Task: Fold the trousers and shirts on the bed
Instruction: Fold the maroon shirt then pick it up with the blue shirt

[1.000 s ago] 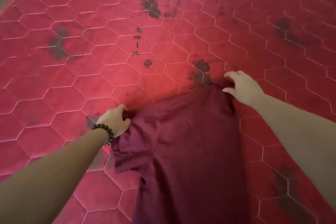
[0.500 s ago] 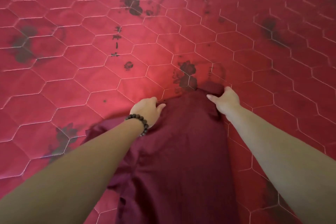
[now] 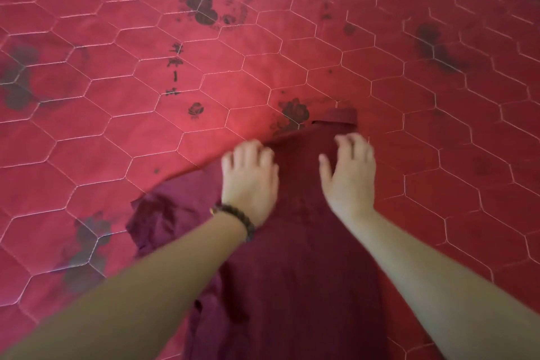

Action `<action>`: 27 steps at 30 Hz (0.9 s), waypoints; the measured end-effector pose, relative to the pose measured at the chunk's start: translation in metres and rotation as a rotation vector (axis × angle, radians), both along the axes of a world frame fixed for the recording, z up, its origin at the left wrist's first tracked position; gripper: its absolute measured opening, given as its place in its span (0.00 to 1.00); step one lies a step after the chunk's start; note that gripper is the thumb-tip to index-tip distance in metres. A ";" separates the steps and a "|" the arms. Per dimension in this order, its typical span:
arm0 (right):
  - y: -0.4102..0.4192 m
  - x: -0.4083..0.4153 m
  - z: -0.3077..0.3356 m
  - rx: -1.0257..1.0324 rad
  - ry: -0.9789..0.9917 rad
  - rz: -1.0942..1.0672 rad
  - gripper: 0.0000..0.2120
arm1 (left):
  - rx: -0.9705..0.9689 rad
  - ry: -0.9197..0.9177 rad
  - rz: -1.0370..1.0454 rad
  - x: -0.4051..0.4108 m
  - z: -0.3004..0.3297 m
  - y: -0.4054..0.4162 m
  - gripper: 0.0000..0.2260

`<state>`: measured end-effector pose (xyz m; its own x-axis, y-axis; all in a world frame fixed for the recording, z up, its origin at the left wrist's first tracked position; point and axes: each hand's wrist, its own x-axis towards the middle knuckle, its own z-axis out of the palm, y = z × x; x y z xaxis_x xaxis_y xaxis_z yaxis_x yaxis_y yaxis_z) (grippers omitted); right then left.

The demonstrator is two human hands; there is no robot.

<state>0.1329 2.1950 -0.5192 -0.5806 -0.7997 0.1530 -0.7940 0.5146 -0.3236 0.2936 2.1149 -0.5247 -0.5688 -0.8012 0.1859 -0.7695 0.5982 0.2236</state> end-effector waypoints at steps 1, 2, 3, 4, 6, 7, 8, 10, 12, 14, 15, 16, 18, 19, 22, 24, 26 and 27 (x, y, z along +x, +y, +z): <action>0.011 0.014 -0.007 0.019 0.057 0.098 0.21 | 0.032 -0.031 -0.104 0.002 -0.005 0.018 0.18; 0.019 0.025 -0.015 0.067 0.089 0.177 0.20 | 0.090 -0.101 -0.164 0.005 -0.011 0.032 0.20; 0.025 0.032 -0.022 0.137 0.100 0.225 0.21 | 0.152 -0.186 -0.179 0.008 -0.018 0.039 0.23; 0.029 0.036 -0.030 0.213 0.104 0.244 0.23 | 0.186 -0.251 -0.168 0.012 -0.027 0.041 0.25; 0.032 0.035 -0.041 0.314 0.125 0.234 0.26 | 0.164 -0.309 -0.150 0.018 -0.040 0.037 0.27; 0.031 0.033 -0.045 0.332 0.136 0.211 0.27 | 0.146 -0.325 -0.142 0.020 -0.044 0.035 0.28; 0.031 0.032 -0.048 0.330 0.139 0.175 0.27 | 0.133 -0.331 -0.121 0.020 -0.046 0.033 0.29; 0.031 0.032 -0.054 0.316 0.130 0.078 0.28 | 0.137 -0.322 -0.064 0.017 -0.050 0.034 0.30; 0.032 0.034 -0.057 0.326 0.124 0.020 0.28 | 0.151 -0.324 -0.027 0.016 -0.051 0.035 0.31; 0.030 0.033 -0.055 0.348 0.085 0.039 0.29 | 0.194 -0.330 -0.038 0.016 -0.048 0.033 0.31; 0.028 0.029 -0.051 0.363 0.035 0.058 0.29 | 0.224 -0.318 -0.054 0.016 -0.045 0.031 0.30; 0.026 0.024 -0.046 0.375 -0.050 0.075 0.28 | 0.279 -0.276 -0.064 0.016 -0.041 0.027 0.30; 0.030 0.017 -0.030 0.350 -0.235 0.079 0.26 | 0.423 -0.141 -0.046 0.020 -0.026 0.022 0.28; 0.037 0.018 -0.023 0.309 -0.234 0.076 0.25 | 0.434 -0.084 -0.028 0.025 -0.018 0.022 0.27; 0.081 0.053 -0.002 0.178 -0.008 0.115 0.22 | 0.263 -0.023 -0.055 0.049 0.010 0.050 0.23; 0.119 0.094 0.003 0.137 0.051 0.204 0.21 | 0.181 0.008 -0.163 0.066 0.016 0.096 0.20; 0.153 0.134 -0.001 0.168 0.038 0.249 0.22 | 0.181 -0.046 -0.257 0.083 0.010 0.147 0.15; 0.166 0.149 -0.005 0.200 0.020 0.261 0.21 | 0.202 -0.106 -0.282 0.092 0.005 0.167 0.15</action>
